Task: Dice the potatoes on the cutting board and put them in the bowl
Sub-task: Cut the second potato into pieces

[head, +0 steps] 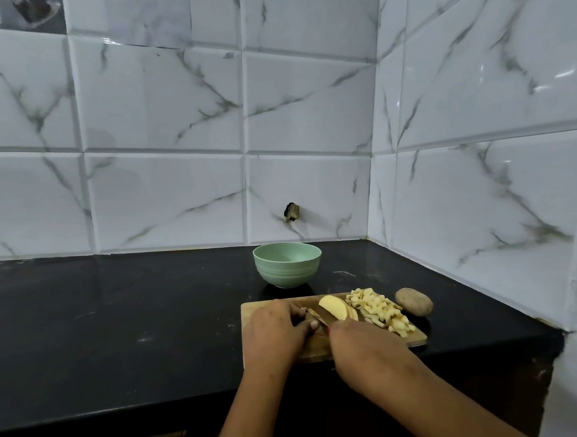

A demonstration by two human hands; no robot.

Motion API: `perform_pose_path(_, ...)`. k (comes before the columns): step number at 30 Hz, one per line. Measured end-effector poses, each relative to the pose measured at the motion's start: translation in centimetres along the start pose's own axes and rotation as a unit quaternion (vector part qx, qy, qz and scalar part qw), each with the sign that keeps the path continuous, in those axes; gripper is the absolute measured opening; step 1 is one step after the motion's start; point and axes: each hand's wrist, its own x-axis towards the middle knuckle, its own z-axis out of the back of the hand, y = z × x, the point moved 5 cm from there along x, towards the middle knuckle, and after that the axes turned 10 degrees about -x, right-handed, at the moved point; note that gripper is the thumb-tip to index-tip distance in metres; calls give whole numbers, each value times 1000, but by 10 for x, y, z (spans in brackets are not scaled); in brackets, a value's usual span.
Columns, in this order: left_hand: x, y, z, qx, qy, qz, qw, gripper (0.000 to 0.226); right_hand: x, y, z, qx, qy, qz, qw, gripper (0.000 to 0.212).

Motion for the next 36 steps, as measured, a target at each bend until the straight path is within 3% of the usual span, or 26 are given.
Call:
perform_pose_path(11,-5,-2,2,-49,37,24,998,30,-1,16,11,33,8,-14,999,48)
perform_pose_path(16,-9,-7,5,-16,19,14,1000,29,-25,-4,-5,9,4,-38,999,35)
perform_pose_path(20,-11,-8,7,-18,30,19,999,30,-22,-6,-1,-5,22,-35,999,36)
perform_pose_path(26,-12,-9,9,-24,14,20,999,29,-16,-23,19,35,-33,-11,999,39)
perform_pose_path(30,-11,-9,10,-39,-2,17,999,20,-21,-25,16,72,-75,6,995,30)
perform_pose_path(36,-12,-10,8,-33,2,9,999,21,-27,-5,10,43,-71,0,997,28)
